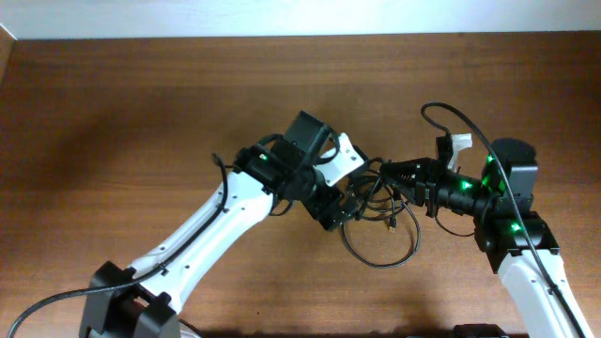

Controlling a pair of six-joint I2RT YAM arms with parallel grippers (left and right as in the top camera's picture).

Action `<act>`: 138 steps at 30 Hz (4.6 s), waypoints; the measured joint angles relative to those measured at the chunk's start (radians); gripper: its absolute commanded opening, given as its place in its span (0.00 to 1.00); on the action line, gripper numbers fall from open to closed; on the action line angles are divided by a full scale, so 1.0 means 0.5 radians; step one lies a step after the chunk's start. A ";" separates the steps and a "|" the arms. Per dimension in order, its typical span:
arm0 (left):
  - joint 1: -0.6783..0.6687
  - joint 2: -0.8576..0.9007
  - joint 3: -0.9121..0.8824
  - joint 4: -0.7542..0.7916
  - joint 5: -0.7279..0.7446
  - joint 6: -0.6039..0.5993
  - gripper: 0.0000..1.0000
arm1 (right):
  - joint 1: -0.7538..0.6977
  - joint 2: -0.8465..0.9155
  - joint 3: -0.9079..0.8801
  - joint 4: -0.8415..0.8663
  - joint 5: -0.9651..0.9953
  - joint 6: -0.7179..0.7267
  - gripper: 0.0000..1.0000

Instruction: Untangle cables

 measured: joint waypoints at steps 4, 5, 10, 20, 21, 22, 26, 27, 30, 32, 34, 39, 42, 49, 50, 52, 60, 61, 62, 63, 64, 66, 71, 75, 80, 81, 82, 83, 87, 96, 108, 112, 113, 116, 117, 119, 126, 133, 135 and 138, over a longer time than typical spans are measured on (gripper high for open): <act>0.146 0.000 0.000 0.032 0.134 0.267 0.99 | 0.000 0.002 -0.005 0.144 -0.073 0.068 0.04; 0.146 0.000 0.000 0.080 0.125 0.321 0.99 | 0.000 0.002 -0.005 0.229 -0.117 0.100 0.04; 0.145 0.054 0.000 0.105 0.166 0.579 0.99 | 0.000 0.002 -0.005 0.243 -0.178 0.163 0.04; 0.089 0.161 0.000 0.104 0.304 0.607 0.99 | 0.000 0.002 -0.005 0.243 -0.183 0.169 0.04; 0.089 0.161 0.000 0.098 0.282 0.607 0.99 | 0.000 0.002 -0.005 0.244 -0.183 0.169 0.04; 0.089 0.161 0.000 0.089 0.253 0.607 0.99 | 0.000 0.002 -0.005 0.243 -0.183 0.167 0.04; 0.089 0.161 0.000 0.075 0.169 0.771 0.99 | 0.000 0.002 -0.005 0.243 -0.188 0.168 0.04; 0.089 0.161 0.000 0.109 0.163 0.805 0.99 | 0.000 0.002 -0.005 0.243 -0.193 0.169 0.04; 0.089 0.161 0.000 0.275 0.161 0.840 0.99 | 0.000 0.002 -0.005 0.244 -0.227 0.169 0.04; 0.089 0.164 0.000 0.309 0.161 0.842 0.89 | 0.000 0.002 -0.005 0.244 -0.236 0.168 0.04; 0.070 0.226 0.000 0.352 0.161 0.860 0.56 | 0.000 0.002 -0.005 0.245 -0.236 0.169 0.04; -0.005 0.286 0.000 0.370 0.239 0.875 0.00 | 0.000 0.002 -0.005 0.244 -0.235 0.169 0.04; 0.002 0.286 0.000 0.294 0.243 0.860 0.00 | 0.000 0.002 -0.005 0.243 -0.220 0.170 0.04; 0.080 -0.007 0.003 0.015 0.288 0.784 0.00 | 0.000 0.002 -0.004 0.175 0.024 0.114 0.26; 0.092 -0.118 0.003 0.014 0.249 0.784 0.00 | 0.000 0.002 -0.004 0.130 0.042 0.093 0.51; 0.098 -0.260 0.003 0.011 0.117 0.784 0.00 | 0.000 0.000 0.003 -0.050 0.055 -0.045 0.77; 0.101 -0.266 0.003 0.092 0.157 0.612 0.00 | 0.000 0.000 0.005 -0.249 -0.025 -0.716 0.77; 0.101 -0.266 0.003 0.119 0.211 0.600 0.00 | 0.000 0.000 0.005 -0.272 -0.025 -0.761 0.77; 0.101 -0.266 0.003 0.173 0.277 0.578 0.00 | 0.000 0.000 0.005 -0.287 -0.030 -0.811 0.77; 0.101 -0.267 0.003 0.198 0.326 0.533 0.00 | 0.000 0.000 0.005 -0.299 -0.033 -0.866 0.63; 0.101 -0.266 0.003 0.231 0.358 0.484 0.00 | 0.000 0.000 0.005 -0.301 -0.032 -0.893 0.46; 0.101 -0.267 0.003 0.235 0.443 0.438 0.00 | 0.000 0.000 0.005 -0.303 -0.040 -0.941 0.33; 0.101 -0.267 0.003 0.237 0.470 0.430 0.00 | 0.000 0.000 0.005 -0.308 -0.040 -0.941 0.13; 0.101 -0.267 0.003 0.233 0.472 0.414 0.50 | 0.000 0.000 0.005 -0.310 -0.040 -0.939 0.04; 0.101 -0.267 0.003 0.114 0.472 0.401 0.99 | 0.000 0.000 0.005 -0.314 -0.037 -0.922 0.04; 0.101 -0.267 0.003 0.095 0.472 0.401 0.99 | 0.000 0.000 0.005 -0.315 -0.039 -0.914 0.04; 0.101 -0.267 0.003 0.089 0.472 0.401 0.99 | 0.000 0.000 0.005 -0.315 -0.039 -0.914 0.04; 0.101 -0.267 0.003 0.082 0.470 0.401 0.99 | 0.000 0.000 0.005 -0.314 -0.053 -0.914 0.04; 0.101 -0.267 0.003 0.012 0.330 0.401 0.99 | 0.000 0.000 0.003 -0.175 -0.240 -1.005 0.04; 0.097 -0.271 0.003 -0.005 -0.186 0.353 0.99 | 0.000 0.004 -0.002 0.198 -0.851 -1.300 0.04; 0.097 -0.271 0.003 -0.104 -0.645 0.020 0.99 | 0.000 0.004 -0.002 0.143 -0.427 -0.919 0.09; 0.097 -0.271 0.003 -0.135 -0.385 0.019 0.99 | 0.001 -0.002 0.010 -0.092 0.530 -0.452 0.88; 0.097 -0.271 0.003 -0.148 -0.320 0.018 0.99 | 0.000 0.002 0.001 -0.294 0.896 -0.343 0.95; 0.097 -0.271 -0.001 -0.165 -0.231 0.019 0.99 | 0.001 0.036 0.026 -0.726 1.379 -0.257 0.98; 0.097 -0.271 -0.016 -0.166 -0.224 0.018 0.99 | 0.000 0.070 0.022 -0.845 1.463 -0.249 0.98; 0.097 -0.271 -0.079 -0.175 -0.217 0.019 0.99 | 0.000 0.130 0.021 -0.948 1.547 -0.244 0.98; 0.097 -0.271 -0.293 -0.162 -0.121 0.019 0.99 | 0.001 0.131 0.018 -1.288 1.585 -0.581 0.98; 0.119 -0.271 -0.300 -0.005 -0.474 -0.515 0.99 | 0.000 0.131 0.018 -1.299 1.154 -1.646 0.99; 0.196 -0.271 -0.304 0.069 -0.563 -0.761 0.99 | 0.001 0.133 0.018 -1.276 1.063 -1.794 0.99; 0.437 -0.271 -0.304 0.107 -0.636 -0.925 0.99 | 0.117 0.137 0.014 -1.083 1.068 -2.024 0.99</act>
